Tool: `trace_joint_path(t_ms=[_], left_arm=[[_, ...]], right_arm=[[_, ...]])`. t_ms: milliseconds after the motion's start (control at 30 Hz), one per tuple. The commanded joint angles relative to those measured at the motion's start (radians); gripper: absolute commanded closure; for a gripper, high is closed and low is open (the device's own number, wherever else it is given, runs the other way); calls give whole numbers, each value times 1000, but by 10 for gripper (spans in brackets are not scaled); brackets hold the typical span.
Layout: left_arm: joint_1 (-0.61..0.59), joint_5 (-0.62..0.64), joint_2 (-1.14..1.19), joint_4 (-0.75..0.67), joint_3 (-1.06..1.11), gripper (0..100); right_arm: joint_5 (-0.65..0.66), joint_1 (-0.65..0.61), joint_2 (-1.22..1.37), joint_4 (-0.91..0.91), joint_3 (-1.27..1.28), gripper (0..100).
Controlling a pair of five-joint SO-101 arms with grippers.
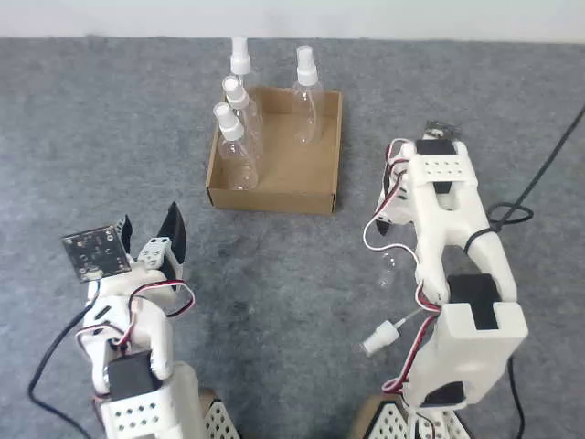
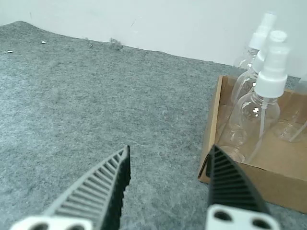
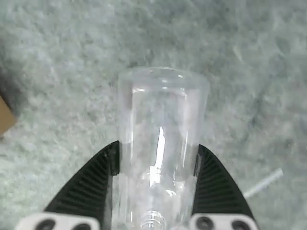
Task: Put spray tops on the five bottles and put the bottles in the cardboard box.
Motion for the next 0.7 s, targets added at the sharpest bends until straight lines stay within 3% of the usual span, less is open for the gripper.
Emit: trace_joint_path(t_ms=[0, 133, 367, 667], left_arm=[[-5, -11, -15, -35, 1, 765], [-5, -11, -15, -35, 1, 765], [-5, -11, -15, -35, 1, 765], [-5, -11, -15, -35, 1, 765]], right_arm=[[-14, 13, -33, 131, -124, 929], [-14, 10, -31, 240, -184, 924], [-31, 10, -30, 252, -210, 928], [-425, -1, -24, 251, -212, 924]])
